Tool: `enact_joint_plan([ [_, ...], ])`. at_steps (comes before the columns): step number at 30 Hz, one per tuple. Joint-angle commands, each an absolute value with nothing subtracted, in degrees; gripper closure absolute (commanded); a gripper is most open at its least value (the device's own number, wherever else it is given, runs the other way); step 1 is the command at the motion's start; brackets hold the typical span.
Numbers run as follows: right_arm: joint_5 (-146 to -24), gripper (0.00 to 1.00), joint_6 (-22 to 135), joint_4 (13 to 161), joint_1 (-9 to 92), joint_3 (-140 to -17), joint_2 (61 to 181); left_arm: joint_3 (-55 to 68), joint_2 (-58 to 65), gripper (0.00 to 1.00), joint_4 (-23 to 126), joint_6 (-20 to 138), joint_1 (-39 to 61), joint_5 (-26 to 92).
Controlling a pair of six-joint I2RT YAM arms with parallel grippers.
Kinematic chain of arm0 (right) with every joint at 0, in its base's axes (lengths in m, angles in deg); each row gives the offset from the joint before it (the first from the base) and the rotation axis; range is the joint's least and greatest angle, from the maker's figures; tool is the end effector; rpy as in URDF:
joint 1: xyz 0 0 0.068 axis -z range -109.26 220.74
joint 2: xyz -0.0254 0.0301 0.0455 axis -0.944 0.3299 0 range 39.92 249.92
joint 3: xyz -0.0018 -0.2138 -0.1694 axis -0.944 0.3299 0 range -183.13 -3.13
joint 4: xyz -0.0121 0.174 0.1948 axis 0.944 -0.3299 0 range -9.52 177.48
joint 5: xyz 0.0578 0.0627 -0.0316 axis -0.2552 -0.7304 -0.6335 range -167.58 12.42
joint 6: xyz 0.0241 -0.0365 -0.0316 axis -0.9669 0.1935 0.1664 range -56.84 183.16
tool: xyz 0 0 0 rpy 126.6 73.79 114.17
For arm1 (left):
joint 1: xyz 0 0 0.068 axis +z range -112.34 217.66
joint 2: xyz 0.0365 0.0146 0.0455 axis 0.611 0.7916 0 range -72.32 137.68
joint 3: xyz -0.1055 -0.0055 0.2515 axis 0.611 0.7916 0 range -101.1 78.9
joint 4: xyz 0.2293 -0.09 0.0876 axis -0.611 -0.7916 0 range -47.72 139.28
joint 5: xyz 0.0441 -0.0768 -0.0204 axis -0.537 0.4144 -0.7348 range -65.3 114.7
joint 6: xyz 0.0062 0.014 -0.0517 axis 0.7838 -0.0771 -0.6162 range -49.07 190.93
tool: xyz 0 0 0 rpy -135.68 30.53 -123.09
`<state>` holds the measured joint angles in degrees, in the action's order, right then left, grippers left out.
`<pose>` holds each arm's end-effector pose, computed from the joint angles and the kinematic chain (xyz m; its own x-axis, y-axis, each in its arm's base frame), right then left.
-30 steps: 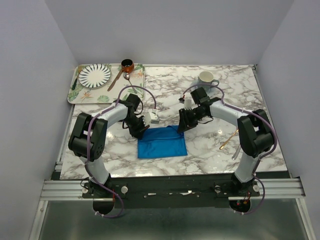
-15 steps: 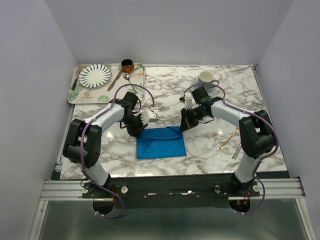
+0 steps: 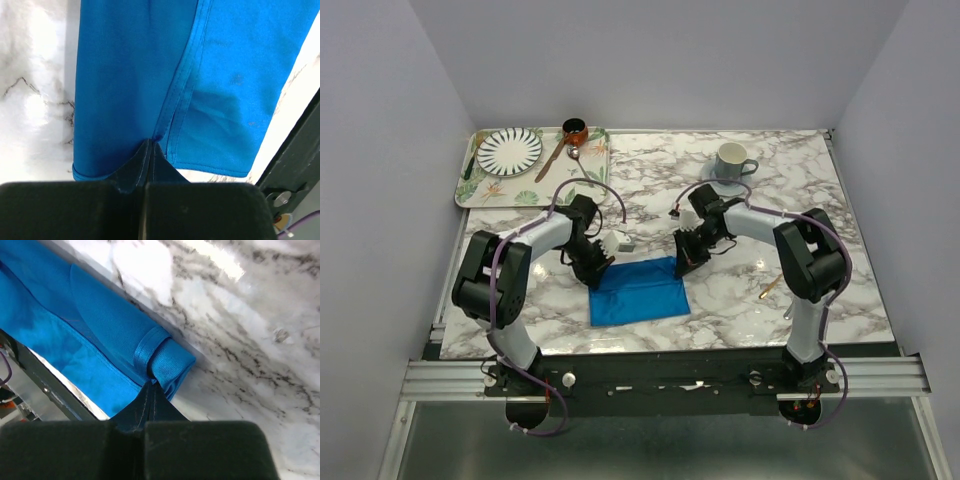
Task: Fold the napkin into a case and place the utensils inside
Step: Fold the lower triangle-folded napkin at the center of the board.
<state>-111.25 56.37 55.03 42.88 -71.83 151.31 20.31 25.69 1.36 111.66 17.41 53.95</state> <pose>0.3123 0.1874 0.1371 -0.9094 -0.3694 -0.1913 -0.4100 0.7181 0.5623 0.2651 -0.1163 0.1607 -0.4993 0.7910 -0.3536 0.8564 0.3889 -0.3395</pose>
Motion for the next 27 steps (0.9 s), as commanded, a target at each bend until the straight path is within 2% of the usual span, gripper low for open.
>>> enact_joint_plan([
  [1, -99.6, 0.99, 57.1, 52.6, 42.8, -76.8, 156.5, 17.0, 32.7, 1.00, 4.6, 108.1, 17.6, 49.1],
  [7, -96.6, 0.99, 59.8, 51.6, 43.7, -81.2, 156.4, 9.9, 33.9, 1.00, 3.4, 108.1, 18.9, 48.5],
  [16, -105.7, 0.99, 57.7, 47.9, 43.1, -80.6, 147.4, 9.9, 26.7, 1.00, -1.2, 105.6, 18.2, 51.4],
  [20, -107.3, 1.00, 55.1, 48.5, 42.0, -77.3, 151.4, 12.3, 27.6, 1.00, 0.7, 104.6, 17.4, 51.1],
  [27, -101.0, 0.99, 55.3, 49.9, 42.0, -78.2, 158.0, 16.4, 30.4, 1.00, 3.8, 105.7, 17.4, 47.4],
])
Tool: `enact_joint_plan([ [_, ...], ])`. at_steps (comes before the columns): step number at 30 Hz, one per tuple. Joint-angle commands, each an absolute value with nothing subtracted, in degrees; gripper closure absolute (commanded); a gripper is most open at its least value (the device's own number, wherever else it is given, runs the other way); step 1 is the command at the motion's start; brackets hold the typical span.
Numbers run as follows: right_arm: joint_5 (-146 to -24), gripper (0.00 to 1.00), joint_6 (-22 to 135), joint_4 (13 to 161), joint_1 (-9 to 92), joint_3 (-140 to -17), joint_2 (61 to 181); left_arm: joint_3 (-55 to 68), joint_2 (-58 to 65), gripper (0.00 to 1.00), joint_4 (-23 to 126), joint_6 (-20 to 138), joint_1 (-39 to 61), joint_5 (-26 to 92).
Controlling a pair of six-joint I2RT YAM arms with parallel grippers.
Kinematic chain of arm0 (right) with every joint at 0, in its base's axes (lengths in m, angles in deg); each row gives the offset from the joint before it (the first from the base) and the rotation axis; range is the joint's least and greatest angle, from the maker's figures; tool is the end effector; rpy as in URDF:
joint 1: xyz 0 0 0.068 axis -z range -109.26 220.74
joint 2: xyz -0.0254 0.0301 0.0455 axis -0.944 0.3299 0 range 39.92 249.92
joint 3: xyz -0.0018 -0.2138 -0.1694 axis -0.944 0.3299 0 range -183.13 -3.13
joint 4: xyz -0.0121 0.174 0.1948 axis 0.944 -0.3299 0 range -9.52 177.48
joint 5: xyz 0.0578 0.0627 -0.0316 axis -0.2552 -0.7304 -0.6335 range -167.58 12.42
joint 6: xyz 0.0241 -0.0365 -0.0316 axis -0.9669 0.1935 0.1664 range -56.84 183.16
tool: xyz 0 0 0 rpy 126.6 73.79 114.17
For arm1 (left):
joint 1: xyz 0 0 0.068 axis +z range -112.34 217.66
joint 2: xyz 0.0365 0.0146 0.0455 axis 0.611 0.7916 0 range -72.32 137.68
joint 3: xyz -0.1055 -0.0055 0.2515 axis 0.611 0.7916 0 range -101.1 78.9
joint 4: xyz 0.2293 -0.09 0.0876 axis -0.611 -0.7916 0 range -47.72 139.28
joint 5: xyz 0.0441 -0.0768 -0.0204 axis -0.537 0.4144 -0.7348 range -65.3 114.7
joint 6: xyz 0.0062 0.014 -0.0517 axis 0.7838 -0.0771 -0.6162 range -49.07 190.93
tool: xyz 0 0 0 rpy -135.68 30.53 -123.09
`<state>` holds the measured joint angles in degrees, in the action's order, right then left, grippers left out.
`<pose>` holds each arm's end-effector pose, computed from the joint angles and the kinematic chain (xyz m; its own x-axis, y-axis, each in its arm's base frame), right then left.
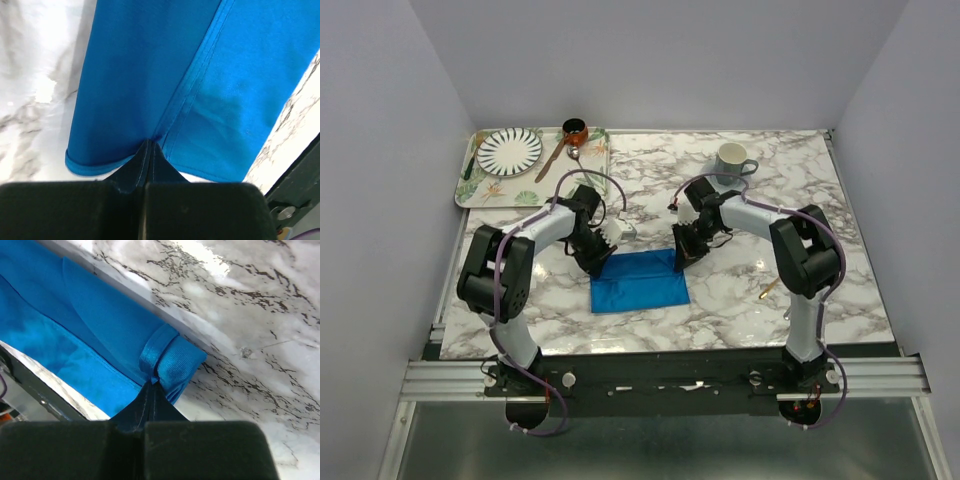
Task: Fold the napkin into a case and place the utensils inside
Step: Fold the lower triangle-folded napkin at the center of the board, then smooth out the 2/3-rectangle-folded napkin at the center of the board.
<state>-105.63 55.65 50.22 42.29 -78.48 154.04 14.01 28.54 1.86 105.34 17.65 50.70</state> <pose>0.3279 0.1967 0.1454 -0.9139 -0.3640 -0.1797 -0.4043 0.7762 0.4839 0.2910 -0.1226 0.1720 -0.5695 0.7479 -0.3410 0.8203 0.4905 -0.2941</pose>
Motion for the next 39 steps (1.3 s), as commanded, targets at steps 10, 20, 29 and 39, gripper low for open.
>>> enact_joint_plan([
  [10, -100.3, 0.99, 55.4, 50.1, 42.0, -77.7, 159.0, 14.7, 16.0, 0.50, 9.0, 94.7, 27.0, 67.1],
  [20, -100.5, 1.00, 54.8, 51.7, 42.1, -77.0, 158.6, 25.3, 18.5, 0.74, 58.2, 42.2, 19.4, 73.9],
  [29, -100.8, 0.99, 53.5, 53.3, 42.1, -76.4, 159.6, 26.9, 32.1, 0.91, 79.9, 22.7, 12.4, 68.7],
  [39, -100.6, 0.99, 53.1, 53.4, 42.1, -75.5, 159.6, 23.9, 41.1, 0.94, 82.1, 22.1, 11.2, 68.3],
])
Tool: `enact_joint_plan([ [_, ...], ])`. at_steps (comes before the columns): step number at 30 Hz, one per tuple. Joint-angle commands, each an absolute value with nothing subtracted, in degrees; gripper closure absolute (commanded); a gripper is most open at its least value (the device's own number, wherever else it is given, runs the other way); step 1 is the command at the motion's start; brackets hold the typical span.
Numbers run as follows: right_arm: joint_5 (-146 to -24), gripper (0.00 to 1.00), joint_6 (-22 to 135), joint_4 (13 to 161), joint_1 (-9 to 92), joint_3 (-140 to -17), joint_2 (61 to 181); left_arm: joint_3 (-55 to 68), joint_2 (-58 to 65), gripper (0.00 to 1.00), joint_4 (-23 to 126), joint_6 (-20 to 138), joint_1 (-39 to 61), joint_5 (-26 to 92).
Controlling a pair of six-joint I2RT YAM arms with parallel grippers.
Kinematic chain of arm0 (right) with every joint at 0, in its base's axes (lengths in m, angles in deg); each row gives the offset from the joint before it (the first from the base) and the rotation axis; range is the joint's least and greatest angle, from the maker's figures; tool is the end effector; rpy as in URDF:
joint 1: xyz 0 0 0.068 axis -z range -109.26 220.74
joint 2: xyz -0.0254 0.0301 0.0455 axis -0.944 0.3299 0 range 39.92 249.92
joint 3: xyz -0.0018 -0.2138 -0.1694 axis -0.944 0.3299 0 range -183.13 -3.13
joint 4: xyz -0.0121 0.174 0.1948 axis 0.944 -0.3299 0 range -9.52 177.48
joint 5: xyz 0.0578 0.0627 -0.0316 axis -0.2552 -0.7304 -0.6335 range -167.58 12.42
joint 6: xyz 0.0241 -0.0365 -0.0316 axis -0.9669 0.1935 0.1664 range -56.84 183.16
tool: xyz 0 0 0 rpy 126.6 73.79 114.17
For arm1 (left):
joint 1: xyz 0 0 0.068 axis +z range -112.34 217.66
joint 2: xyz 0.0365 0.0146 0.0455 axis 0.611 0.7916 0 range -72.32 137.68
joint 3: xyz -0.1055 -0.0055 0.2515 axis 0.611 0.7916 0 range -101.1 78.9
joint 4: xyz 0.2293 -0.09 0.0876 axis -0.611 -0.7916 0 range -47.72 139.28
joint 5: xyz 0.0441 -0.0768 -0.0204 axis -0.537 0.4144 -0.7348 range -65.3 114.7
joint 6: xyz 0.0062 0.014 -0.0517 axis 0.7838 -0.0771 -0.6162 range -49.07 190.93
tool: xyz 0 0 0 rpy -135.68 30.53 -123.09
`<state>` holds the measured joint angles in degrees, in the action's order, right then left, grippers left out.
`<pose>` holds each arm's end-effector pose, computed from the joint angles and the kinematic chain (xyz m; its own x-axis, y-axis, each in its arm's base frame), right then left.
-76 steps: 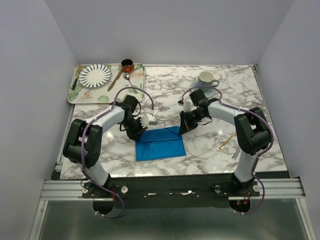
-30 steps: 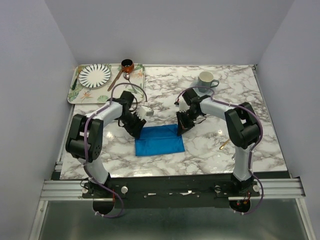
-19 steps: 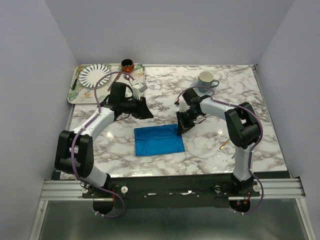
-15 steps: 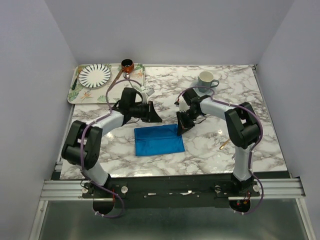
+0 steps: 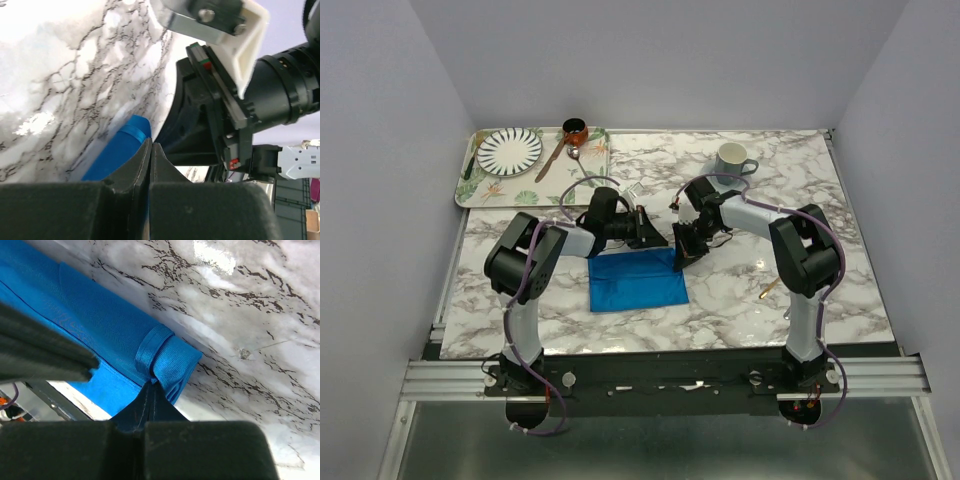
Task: Fold the napkin into a case and place the utensils inside
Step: Smooth out the 2/3-rectangle-folded napkin at the center of the board.
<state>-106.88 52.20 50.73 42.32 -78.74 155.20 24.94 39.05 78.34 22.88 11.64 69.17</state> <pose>0.3297 0.1982 0.1398 -0.9374 -0.3187 -0.1401 -0.3441 0.7873 0.5116 0.3360 -0.1918 0.1380 -0.9302 -0.1366 -0.3408 0.2621 0.4029 -0.8769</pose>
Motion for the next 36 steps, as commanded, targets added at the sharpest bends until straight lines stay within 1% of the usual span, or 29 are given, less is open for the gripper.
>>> enact_joint_plan([
  [1, -100.7, 0.99, 53.1, 53.4, 42.1, -75.4, 159.6, 24.0, 41.8, 0.94, 82.1, 22.2, 11.3, 68.5],
  [8, -100.7, 0.99, 52.8, 53.4, 42.1, -75.1, 159.5, 26.8, 44.3, 0.95, 84.1, 22.0, 11.3, 69.4],
  [16, -102.6, 0.99, 53.2, 53.4, 42.1, -75.0, 159.3, 28.2, 48.8, 0.95, 85.0, 23.6, 11.3, 67.8],
  [18, -106.2, 0.93, 53.3, 53.4, 42.0, -75.0, 157.7, 28.0, 49.5, 0.95, 84.5, 24.4, 11.5, 67.8],
  [19, -107.6, 0.85, 53.2, 53.3, 42.1, -75.0, 156.7, 27.9, 49.8, 0.95, 84.4, 24.7, 11.6, 67.8],
  [21, -111.2, 0.78, 53.1, 52.8, 42.1, -75.0, 153.6, 27.7, 50.0, 0.96, 83.8, 25.5, 11.6, 67.9],
  [22, -112.2, 0.70, 53.0, 52.0, 42.1, -75.0, 152.3, 27.7, 50.1, 0.95, 83.6, 25.7, 11.7, 67.9],
  [25, -114.8, 0.69, 53.5, 50.9, 42.1, -74.7, 148.2, 27.7, 50.1, 0.92, 83.3, 25.9, 11.8, 68.1],
  [26, -115.2, 0.69, 53.9, 50.7, 42.2, -74.6, 147.3, 27.7, 50.0, 0.87, 83.2, 25.9, 11.8, 68.1],
  [27, -114.8, 0.69, 54.1, 50.6, 42.3, -74.5, 146.3, 27.7, 49.9, 0.86, 83.2, 25.9, 11.8, 68.1],
  [30, -113.9, 0.70, 54.6, 50.7, 42.9, -74.8, 146.1, 27.7, 50.0, 0.78, 82.9, 25.8, 11.9, 67.7],
  [32, -114.2, 0.71, 53.9, 51.4, 43.1, -75.3, 146.6, 27.4, 50.1, 0.75, 82.7, 25.7, 11.8, 67.6],
  [36, -117.6, 0.71, 50.7, 55.4, 43.3, -75.5, 147.8, 27.0, 50.2, 0.74, 81.9, 25.8, 11.8, 67.2],
])
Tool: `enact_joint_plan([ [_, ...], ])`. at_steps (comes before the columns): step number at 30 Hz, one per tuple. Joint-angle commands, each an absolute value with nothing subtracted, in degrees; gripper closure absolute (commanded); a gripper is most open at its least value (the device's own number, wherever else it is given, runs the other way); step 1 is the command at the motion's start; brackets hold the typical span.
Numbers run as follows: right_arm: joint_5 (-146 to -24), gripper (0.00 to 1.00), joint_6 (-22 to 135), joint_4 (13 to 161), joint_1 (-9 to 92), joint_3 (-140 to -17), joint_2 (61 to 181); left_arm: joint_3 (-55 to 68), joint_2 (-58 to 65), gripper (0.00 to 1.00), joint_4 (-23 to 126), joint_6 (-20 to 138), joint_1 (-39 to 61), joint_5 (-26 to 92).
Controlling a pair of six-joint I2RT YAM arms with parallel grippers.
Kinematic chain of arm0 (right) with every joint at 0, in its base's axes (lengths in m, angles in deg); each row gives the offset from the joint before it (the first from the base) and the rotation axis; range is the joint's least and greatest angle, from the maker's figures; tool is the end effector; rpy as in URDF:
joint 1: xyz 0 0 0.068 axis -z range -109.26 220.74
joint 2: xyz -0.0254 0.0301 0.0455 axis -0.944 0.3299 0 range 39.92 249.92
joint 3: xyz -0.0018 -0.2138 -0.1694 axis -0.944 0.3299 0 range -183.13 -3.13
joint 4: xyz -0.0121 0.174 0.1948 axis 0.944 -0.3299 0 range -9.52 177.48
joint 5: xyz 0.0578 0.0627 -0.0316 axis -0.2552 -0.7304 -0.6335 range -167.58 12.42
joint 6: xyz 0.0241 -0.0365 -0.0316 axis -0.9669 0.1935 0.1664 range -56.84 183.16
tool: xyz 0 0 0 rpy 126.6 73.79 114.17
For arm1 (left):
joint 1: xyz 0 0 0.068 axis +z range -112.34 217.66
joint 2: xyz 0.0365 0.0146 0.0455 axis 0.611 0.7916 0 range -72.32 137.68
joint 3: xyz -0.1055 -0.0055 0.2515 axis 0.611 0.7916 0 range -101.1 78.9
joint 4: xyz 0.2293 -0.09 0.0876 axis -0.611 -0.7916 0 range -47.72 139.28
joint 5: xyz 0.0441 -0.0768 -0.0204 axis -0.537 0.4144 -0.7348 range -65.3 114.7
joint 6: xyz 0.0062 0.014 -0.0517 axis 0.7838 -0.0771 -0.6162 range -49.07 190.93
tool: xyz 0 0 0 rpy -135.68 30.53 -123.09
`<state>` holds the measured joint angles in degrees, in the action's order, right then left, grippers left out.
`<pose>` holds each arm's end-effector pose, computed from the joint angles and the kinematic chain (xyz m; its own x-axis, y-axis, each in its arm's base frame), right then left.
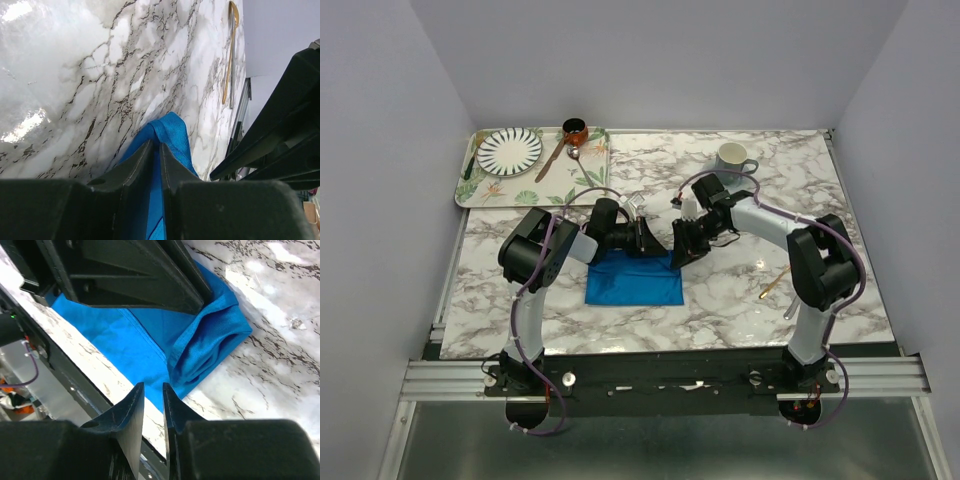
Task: Fold the napkin into a case and place the utensils inside
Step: Smooth out the 2/3-rectangle-folded napkin at the center of the board.
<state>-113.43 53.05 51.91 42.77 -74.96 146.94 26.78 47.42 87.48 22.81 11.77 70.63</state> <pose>0.3135 0.1901 0.1766 -0.9176 -0.3262 -0.2273 -0.3957 0.6935 0.6021 0.3358 -0.1914 0.0905 -0.9404 -0.1193 -0.3186 0.2494 0.3951 -0.8841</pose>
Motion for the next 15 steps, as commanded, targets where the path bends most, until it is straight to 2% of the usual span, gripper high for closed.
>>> enact_joint_plan([
  [1, -118.0, 0.71, 48.9, 57.3, 43.3, -75.5, 148.1, 27.0, 50.4, 0.74, 81.7, 25.8, 11.9, 67.2],
  [10, -121.6, 0.72, 45.9, 59.8, 43.6, -80.6, 156.8, 26.4, 50.4, 0.74, 79.4, 27.6, 11.9, 67.0],
  [15, -120.2, 0.74, 46.1, 59.8, 44.8, -77.8, 159.5, 26.3, 50.4, 0.74, 79.3, 27.9, 12.0, 67.3],
])
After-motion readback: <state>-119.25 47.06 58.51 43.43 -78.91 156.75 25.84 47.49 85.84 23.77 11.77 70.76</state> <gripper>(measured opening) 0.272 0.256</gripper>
